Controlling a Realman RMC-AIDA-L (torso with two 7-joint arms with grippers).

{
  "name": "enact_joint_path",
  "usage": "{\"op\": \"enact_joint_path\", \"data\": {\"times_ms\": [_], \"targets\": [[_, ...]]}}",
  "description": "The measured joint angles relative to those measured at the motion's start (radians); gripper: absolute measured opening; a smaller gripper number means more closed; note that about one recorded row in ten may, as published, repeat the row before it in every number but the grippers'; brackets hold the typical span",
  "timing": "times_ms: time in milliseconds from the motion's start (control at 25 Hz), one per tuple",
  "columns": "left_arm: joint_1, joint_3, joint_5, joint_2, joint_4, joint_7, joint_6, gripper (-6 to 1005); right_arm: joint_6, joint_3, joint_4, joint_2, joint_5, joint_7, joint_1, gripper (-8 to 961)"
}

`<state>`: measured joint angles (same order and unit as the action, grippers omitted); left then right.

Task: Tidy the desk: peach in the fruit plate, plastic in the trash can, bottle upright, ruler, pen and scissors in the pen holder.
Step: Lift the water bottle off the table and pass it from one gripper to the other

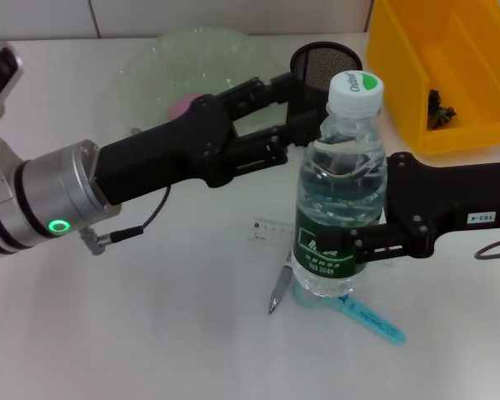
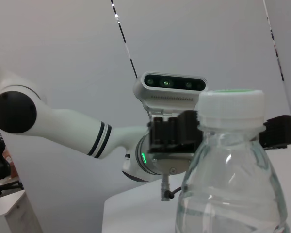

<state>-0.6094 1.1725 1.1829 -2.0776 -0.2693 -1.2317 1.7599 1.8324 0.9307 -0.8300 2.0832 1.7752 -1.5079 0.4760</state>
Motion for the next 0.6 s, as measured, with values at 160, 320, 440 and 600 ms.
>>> {"op": "enact_joint_path", "data": {"times_ms": [160,320,440,600], "targets": [[0.012,-0.003,0.000,0.003,-0.003,0.009,-0.005,797,0.010,-0.004,-0.013,-0.001,-0.001,-0.008,-0.006,762],[0.001,0.012,0.005,0.002,-0.009,0.003,0.022,790,0.001,0.000,-0.015,-0.002,-0.001,-0.020,0.000,762],[-0.003,0.019,0.006,0.001,-0.018,0.001,0.032,785,-0.001,0.003,-0.015,-0.003,0.001,-0.032,0.008,762],[-0.007,0.022,0.006,0.000,-0.020,-0.008,0.029,778,-0.013,0.013,-0.029,-0.003,0.007,-0.062,0.017,762]]}}
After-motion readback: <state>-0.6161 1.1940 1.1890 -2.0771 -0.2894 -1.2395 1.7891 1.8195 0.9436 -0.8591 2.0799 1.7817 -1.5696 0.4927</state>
